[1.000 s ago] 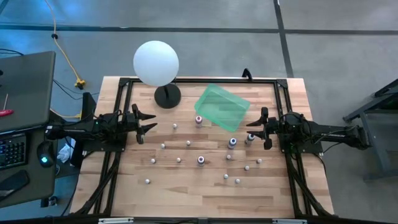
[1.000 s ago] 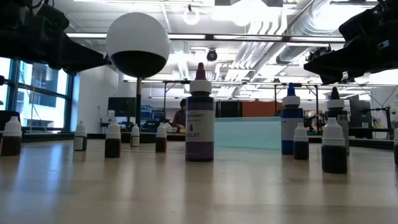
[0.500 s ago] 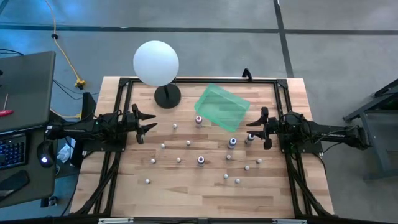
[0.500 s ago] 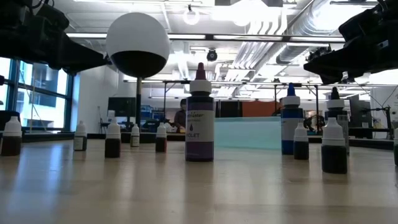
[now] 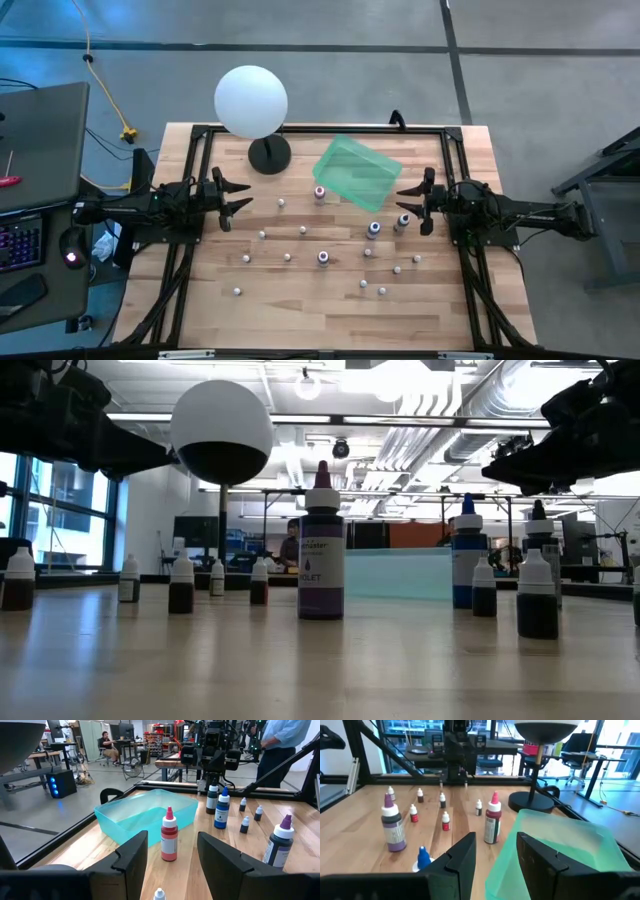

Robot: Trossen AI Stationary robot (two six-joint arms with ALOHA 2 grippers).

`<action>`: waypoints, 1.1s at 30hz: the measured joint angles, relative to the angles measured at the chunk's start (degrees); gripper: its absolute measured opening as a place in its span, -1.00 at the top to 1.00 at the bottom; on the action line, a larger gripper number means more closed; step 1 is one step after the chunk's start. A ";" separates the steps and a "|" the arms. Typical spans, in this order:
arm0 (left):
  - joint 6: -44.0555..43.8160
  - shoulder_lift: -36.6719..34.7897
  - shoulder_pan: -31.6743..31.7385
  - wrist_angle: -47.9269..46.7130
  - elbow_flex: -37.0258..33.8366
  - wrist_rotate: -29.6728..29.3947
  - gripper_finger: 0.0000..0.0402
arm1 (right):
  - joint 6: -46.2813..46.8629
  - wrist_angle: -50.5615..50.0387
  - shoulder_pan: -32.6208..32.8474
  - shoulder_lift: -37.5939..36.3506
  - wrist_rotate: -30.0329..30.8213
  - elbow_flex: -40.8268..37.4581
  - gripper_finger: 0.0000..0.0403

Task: Pick & Place food coloring
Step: Put the large black food coloring bottle into the green bin

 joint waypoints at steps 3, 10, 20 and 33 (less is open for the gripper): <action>0.05 0.01 0.00 0.02 0.00 -0.05 0.15 | -0.04 2.10 0.00 0.00 -0.02 -0.01 0.34; 0.94 0.02 0.00 2.42 -0.12 -1.40 0.15 | 5.85 5.98 0.00 -0.02 -0.63 -0.01 0.34; 8.17 0.02 0.00 20.70 -0.12 -1.38 0.15 | 9.94 3.23 1.06 0.85 -14.50 0.00 0.34; 8.11 0.00 0.00 21.86 -0.09 -1.36 0.15 | 1.80 -7.43 5.46 1.63 -7.84 0.11 0.34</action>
